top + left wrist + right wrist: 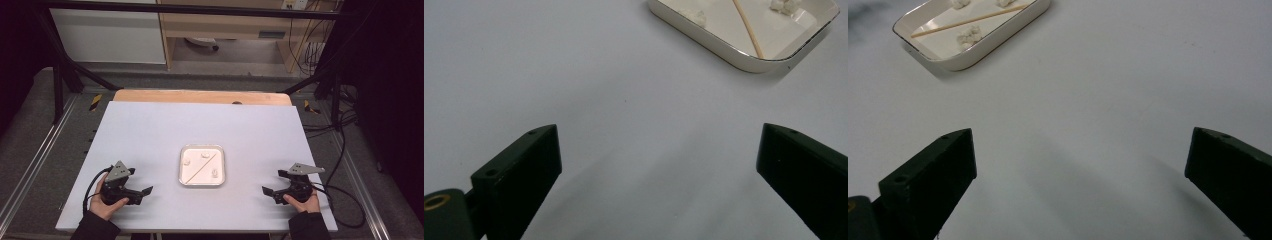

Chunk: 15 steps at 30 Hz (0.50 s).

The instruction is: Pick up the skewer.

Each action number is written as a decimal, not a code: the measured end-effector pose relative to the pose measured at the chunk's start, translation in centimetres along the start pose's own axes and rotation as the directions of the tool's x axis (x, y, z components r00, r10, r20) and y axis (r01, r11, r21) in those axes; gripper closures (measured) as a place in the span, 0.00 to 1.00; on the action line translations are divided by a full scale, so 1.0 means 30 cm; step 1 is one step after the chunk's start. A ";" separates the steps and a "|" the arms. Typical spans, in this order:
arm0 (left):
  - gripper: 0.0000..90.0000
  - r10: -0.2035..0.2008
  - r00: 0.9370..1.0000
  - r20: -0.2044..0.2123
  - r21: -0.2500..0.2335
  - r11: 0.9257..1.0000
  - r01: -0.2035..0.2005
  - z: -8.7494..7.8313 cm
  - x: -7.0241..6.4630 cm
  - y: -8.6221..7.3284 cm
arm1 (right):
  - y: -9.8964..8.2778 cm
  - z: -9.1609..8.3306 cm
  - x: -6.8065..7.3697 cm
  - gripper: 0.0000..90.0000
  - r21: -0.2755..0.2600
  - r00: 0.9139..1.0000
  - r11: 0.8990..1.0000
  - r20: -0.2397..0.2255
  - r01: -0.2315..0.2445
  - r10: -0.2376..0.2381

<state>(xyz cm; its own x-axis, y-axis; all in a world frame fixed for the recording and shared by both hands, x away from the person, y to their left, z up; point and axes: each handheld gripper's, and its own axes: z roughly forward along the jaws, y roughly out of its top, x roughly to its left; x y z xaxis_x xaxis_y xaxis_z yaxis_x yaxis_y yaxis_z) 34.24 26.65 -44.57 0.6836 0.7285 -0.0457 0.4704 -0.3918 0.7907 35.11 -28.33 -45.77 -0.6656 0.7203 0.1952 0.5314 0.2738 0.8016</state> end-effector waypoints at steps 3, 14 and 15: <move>0.04 0.003 1.000 -0.006 0.001 1.000 -0.003 -0.001 0.000 0.004 | 0.000 0.001 0.001 0.01 0.005 1.000 1.000 -0.001 0.000 0.000; 0.04 0.003 1.000 -0.012 0.004 1.000 -0.003 -0.001 -0.009 0.017 | 0.001 0.001 0.001 0.01 0.008 1.000 1.000 -0.002 -0.001 0.001; 0.04 0.004 1.000 -0.010 0.003 1.000 -0.004 -0.001 -0.010 0.019 | 0.001 0.001 0.001 0.01 0.009 1.000 1.000 -0.001 -0.001 0.001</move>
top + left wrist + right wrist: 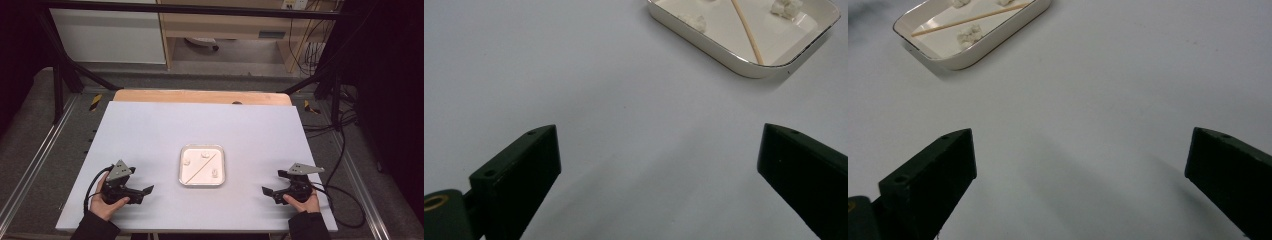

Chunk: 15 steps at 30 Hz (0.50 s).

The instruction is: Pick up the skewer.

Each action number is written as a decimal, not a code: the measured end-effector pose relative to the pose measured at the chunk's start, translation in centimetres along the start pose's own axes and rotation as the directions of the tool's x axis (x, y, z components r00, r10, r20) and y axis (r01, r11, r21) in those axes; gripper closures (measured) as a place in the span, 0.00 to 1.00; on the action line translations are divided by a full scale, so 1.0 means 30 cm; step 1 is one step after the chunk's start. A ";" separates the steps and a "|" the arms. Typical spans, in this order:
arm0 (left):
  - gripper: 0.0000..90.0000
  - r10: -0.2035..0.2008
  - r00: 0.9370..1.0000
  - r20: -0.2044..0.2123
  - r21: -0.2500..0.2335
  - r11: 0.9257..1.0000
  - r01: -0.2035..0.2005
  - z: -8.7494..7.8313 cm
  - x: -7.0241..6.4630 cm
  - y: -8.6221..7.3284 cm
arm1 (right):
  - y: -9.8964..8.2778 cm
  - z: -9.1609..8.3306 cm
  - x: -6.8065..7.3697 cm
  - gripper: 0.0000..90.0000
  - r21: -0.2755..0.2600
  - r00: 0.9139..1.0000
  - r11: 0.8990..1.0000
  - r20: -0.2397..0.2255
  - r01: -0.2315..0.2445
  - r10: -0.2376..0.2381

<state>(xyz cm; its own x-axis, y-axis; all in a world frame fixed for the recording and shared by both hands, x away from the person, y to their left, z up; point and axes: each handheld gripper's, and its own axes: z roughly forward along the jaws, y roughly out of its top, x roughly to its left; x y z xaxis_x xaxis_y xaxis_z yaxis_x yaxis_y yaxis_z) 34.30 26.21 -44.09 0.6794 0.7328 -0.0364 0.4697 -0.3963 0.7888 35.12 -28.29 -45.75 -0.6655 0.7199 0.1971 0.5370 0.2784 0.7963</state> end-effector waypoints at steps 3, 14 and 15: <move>0.04 0.005 1.000 -0.001 -0.001 1.000 -0.005 0.001 -0.004 0.006 | 0.000 0.001 0.000 0.01 -0.002 1.000 1.000 0.001 0.002 -0.002; 0.04 0.016 1.000 -0.002 0.012 1.000 -0.016 0.014 -0.024 0.034 | 0.000 0.003 0.003 0.01 0.005 1.000 1.000 -0.003 -0.003 0.003; 0.04 0.021 1.000 -0.003 0.017 1.000 -0.021 0.017 -0.030 0.041 | 0.000 0.004 0.003 0.01 0.004 1.000 1.000 -0.002 -0.002 0.002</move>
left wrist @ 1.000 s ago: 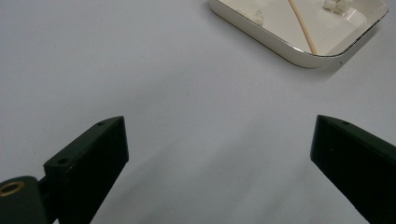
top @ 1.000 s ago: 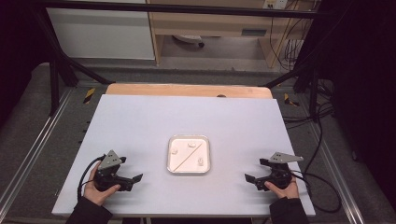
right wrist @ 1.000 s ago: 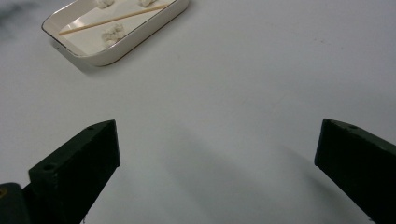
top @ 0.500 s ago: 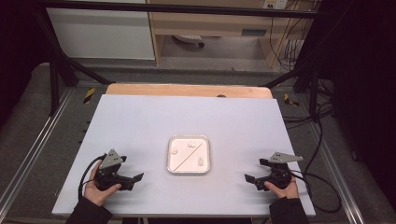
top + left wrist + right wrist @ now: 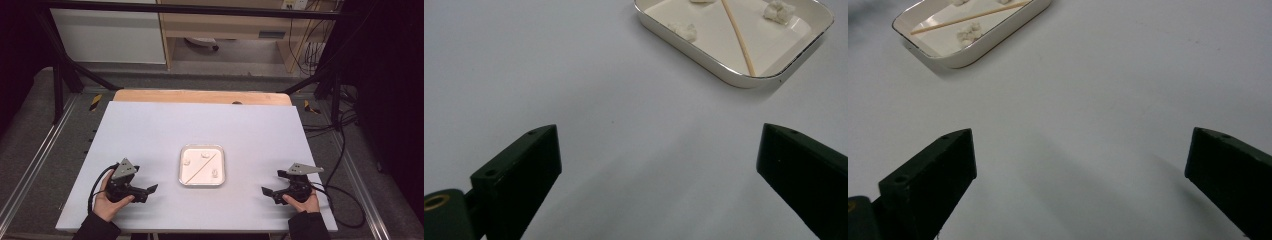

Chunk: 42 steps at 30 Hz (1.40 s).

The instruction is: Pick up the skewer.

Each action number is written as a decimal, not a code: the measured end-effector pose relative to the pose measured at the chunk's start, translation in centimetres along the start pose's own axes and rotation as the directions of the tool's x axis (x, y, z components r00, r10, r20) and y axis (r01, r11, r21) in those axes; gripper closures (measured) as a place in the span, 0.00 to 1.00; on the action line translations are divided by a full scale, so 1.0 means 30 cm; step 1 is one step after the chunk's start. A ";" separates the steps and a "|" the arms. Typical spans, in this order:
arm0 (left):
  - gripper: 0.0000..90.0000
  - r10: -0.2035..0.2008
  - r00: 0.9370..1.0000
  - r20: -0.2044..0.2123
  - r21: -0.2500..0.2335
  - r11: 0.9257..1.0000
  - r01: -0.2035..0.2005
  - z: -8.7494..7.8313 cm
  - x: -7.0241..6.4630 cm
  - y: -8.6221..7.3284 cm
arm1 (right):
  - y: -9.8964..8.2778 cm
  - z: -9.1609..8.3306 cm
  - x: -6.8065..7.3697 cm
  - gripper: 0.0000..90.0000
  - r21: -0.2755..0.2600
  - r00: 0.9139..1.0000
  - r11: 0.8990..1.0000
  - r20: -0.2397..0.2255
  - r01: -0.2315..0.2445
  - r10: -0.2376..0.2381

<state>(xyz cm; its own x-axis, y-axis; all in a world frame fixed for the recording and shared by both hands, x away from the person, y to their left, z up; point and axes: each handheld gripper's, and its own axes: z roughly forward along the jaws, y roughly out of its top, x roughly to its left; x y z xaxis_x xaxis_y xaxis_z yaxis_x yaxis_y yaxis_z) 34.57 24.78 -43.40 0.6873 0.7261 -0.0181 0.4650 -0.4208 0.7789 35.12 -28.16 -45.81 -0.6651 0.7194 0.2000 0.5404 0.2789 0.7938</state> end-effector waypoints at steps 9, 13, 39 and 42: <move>0.05 0.019 1.000 0.000 0.005 1.000 -0.019 0.009 -0.027 0.035 | 0.000 -0.002 -0.001 0.01 -0.002 1.000 1.000 0.002 0.003 -0.003; 0.06 0.027 1.000 -0.003 0.010 1.000 -0.027 0.015 -0.044 0.056 | 0.001 -0.003 -0.001 0.01 -0.001 1.000 1.000 0.003 0.003 -0.003; 0.08 0.071 0.997 0.020 0.050 0.996 -0.072 0.131 -0.154 0.214 | 0.001 0.000 0.000 0.01 0.005 1.000 1.000 0.006 0.009 -0.009; 0.10 0.070 0.997 0.022 0.066 0.995 -0.071 0.155 -0.168 0.228 | 0.001 0.001 0.000 0.01 0.004 1.000 1.000 0.006 0.011 -0.011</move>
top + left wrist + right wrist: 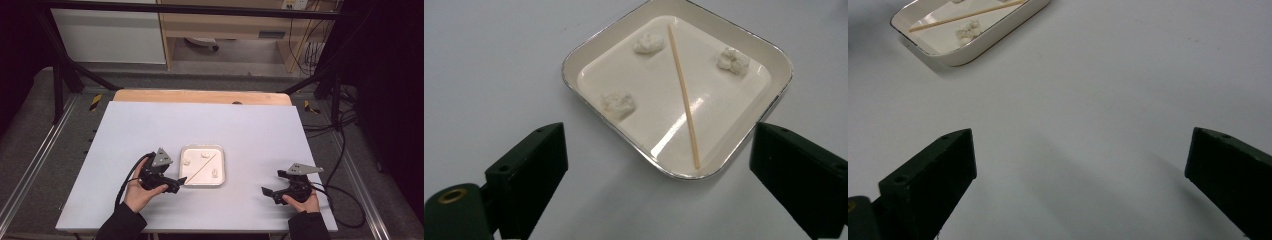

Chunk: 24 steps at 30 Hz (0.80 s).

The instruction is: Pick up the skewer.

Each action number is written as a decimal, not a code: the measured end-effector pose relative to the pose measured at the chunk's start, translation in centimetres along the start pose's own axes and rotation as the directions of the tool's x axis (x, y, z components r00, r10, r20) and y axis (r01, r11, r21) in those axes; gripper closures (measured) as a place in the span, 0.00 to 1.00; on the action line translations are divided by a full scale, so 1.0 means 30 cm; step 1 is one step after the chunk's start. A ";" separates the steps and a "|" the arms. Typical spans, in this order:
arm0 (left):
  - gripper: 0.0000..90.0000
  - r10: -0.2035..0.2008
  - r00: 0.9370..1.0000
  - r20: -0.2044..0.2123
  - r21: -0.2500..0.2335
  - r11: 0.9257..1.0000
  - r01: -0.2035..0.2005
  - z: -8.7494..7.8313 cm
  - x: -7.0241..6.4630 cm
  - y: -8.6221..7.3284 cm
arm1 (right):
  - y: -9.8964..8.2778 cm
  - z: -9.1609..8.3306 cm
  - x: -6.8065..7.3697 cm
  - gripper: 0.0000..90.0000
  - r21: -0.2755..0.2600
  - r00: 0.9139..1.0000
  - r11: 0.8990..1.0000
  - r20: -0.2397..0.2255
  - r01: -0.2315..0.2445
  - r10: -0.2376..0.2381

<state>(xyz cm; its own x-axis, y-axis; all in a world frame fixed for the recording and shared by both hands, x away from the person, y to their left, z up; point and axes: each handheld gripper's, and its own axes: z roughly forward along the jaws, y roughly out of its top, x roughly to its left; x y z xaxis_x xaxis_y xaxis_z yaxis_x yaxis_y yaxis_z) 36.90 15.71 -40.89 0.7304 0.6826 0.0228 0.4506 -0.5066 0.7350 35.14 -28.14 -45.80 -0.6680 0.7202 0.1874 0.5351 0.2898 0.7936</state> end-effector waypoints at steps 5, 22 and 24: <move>0.12 0.000 1.000 0.002 0.018 1.000 0.000 0.026 -0.013 0.017 | 0.000 0.002 0.000 0.01 0.003 1.000 1.000 0.000 0.001 -0.001; 0.38 0.010 1.000 0.003 0.095 0.995 -0.010 0.148 -0.074 0.066 | -0.001 0.003 0.000 0.01 0.011 1.000 1.000 -0.005 0.004 -0.004; 0.45 0.005 1.000 0.000 0.105 0.994 -0.005 0.160 -0.077 0.067 | -0.001 0.004 0.001 0.01 0.011 1.000 1.000 -0.004 0.003 -0.003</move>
<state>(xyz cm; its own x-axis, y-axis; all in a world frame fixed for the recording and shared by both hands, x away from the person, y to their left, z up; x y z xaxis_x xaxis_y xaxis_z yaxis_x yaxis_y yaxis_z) 38.57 10.60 -42.73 0.7329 0.6798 0.0265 0.4980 -0.5626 0.6599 35.17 -28.07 -45.88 -0.6717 0.7166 0.1879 0.5391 0.2987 0.7875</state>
